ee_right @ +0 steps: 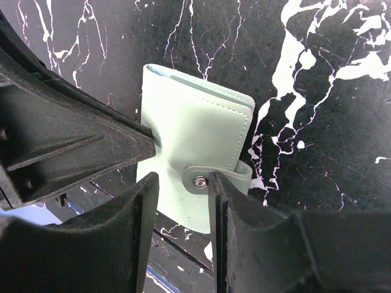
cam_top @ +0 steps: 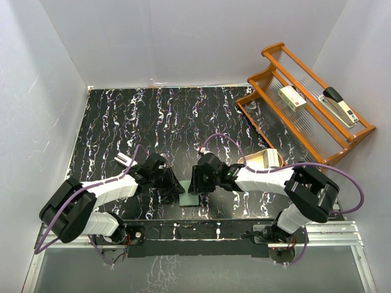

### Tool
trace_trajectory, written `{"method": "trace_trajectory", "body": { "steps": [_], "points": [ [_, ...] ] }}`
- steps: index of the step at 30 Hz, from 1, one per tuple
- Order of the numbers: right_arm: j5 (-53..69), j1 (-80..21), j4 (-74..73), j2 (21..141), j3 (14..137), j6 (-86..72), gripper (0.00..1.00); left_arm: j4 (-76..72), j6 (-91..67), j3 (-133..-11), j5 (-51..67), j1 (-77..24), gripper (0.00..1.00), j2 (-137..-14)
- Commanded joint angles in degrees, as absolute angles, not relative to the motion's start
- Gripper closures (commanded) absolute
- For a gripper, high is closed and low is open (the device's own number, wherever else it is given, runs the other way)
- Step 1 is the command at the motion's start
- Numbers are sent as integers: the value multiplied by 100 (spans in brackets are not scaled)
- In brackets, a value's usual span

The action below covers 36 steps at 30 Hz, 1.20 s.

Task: Put the credit cards into the card holder
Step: Close the card holder at the center of the board.

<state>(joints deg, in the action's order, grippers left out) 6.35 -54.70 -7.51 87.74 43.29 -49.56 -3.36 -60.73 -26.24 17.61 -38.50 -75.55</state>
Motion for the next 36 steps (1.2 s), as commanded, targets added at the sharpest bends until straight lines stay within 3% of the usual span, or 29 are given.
{"method": "trace_trajectory", "body": {
  "steps": [1,12,36],
  "points": [
    [899,-5571,-162,8689,4375,-5077,64,-193,-6101,-2492,1725,-3885,85,-7620],
    [249,-5552,-848,8104,4386,-4917,63,242,-6056,-2617,1474,-3918,86,-7611],
    [508,-5555,-461,8780,4386,-4987,62,219,-6143,-2671,1498,-3994,86,-7604]
  ]
}}
